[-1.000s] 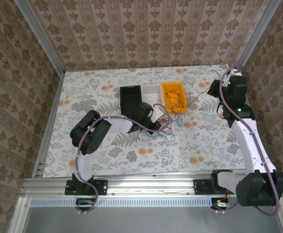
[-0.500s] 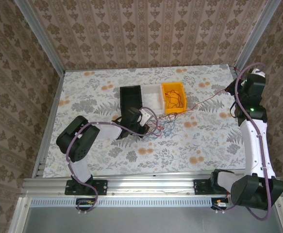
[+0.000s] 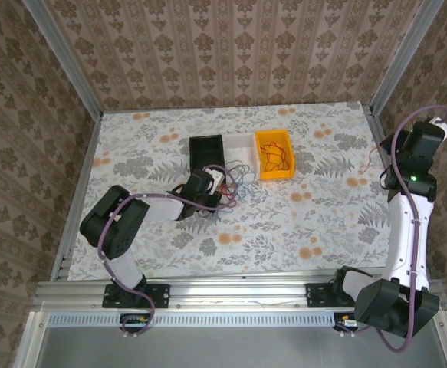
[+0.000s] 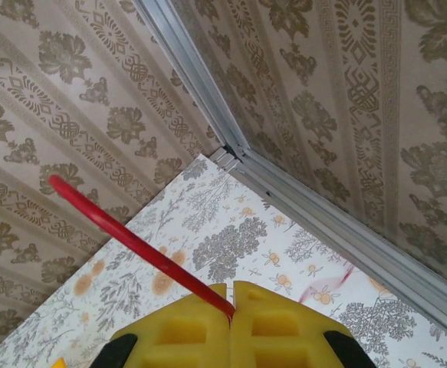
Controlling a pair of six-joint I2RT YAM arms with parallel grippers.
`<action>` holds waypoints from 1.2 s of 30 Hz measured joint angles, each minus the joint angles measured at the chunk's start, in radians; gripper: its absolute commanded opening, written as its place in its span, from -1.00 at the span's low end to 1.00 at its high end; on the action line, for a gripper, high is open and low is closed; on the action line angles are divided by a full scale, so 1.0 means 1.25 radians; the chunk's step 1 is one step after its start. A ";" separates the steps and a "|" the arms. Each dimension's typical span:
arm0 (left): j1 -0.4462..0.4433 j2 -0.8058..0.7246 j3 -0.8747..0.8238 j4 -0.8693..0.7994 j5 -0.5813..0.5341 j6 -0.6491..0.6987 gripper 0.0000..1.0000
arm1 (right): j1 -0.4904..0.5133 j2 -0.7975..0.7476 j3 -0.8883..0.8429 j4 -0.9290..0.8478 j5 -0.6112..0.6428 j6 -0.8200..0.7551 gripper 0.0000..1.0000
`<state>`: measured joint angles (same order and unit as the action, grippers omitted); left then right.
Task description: Untangle the cables
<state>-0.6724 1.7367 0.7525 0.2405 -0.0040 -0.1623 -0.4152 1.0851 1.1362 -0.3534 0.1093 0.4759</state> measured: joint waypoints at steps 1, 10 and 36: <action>0.000 0.000 0.000 0.000 -0.001 -0.001 -1.00 | -0.001 -0.001 0.000 0.000 0.000 0.000 -1.00; -0.022 -0.028 -0.053 0.059 0.015 0.026 -1.00 | 0.108 -0.016 -0.010 0.048 -0.066 -0.031 -0.94; -0.045 -0.024 -0.074 0.118 0.033 0.021 -1.00 | 0.410 0.385 0.176 0.199 -0.138 -0.106 -0.94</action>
<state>-0.7280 1.7065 0.6601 0.3885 0.0376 -0.1356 0.0975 1.5669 1.3567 -0.1043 -0.0635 0.3435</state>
